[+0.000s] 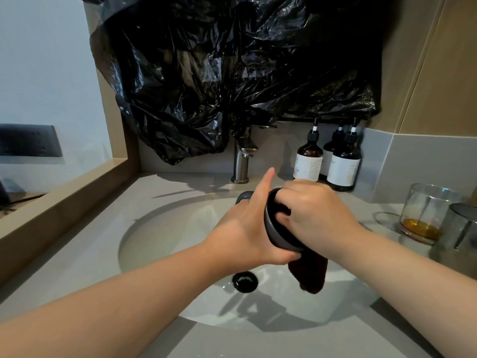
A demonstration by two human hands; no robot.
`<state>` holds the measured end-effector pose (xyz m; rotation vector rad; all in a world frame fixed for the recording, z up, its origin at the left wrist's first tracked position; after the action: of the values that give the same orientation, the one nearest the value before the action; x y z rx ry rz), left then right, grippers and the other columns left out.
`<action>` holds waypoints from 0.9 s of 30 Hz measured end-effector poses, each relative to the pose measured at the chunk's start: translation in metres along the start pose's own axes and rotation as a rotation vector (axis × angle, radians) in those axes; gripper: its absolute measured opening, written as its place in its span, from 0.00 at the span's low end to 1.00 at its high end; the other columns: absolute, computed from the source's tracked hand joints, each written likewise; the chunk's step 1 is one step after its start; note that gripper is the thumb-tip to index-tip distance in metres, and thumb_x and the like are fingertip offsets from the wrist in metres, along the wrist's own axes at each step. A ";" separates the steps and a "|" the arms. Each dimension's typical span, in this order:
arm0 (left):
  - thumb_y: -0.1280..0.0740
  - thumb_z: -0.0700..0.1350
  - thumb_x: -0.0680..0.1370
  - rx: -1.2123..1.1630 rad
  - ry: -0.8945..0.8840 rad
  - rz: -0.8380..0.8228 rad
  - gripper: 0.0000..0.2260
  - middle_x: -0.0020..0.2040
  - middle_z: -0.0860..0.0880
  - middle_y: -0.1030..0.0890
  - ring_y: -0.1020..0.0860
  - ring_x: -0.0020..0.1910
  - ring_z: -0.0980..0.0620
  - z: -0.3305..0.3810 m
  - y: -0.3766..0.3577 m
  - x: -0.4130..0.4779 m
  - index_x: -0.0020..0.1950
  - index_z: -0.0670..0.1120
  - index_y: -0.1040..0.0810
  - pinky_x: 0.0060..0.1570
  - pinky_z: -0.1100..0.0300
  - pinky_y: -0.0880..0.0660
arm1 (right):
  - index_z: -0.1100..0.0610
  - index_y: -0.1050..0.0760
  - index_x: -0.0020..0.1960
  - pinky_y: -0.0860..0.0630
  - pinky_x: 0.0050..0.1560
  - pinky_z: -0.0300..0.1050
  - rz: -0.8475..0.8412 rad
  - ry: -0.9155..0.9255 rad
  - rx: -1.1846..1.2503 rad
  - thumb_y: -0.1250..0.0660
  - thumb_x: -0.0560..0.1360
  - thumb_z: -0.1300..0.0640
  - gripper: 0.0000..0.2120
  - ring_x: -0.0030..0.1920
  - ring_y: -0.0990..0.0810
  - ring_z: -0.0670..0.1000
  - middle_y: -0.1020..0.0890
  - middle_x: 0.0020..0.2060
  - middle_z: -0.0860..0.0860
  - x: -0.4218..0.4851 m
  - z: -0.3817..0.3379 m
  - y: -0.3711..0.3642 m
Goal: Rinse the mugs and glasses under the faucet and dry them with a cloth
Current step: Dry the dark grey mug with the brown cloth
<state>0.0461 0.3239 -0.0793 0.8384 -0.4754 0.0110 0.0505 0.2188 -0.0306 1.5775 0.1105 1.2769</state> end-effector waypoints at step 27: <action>0.24 0.53 0.65 0.137 -0.115 0.045 0.58 0.61 0.54 0.24 0.24 0.52 0.56 0.003 0.007 -0.001 0.73 0.56 0.71 0.50 0.62 0.28 | 0.51 0.15 0.39 0.25 0.36 0.37 -0.232 -0.637 0.636 0.28 0.70 0.57 0.04 0.32 0.20 0.47 0.16 0.31 0.51 -0.003 0.021 -0.006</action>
<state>0.0426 0.3264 -0.0733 0.9656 -0.6065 0.0376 0.0679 0.2060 -0.0349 2.3665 0.3039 0.5245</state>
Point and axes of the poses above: each hand's wrist, its own x-axis towards the middle knuckle, its own y-axis out of the back of the hand, z = x × y, the point moved 5 cm from there along x, towards the middle knuckle
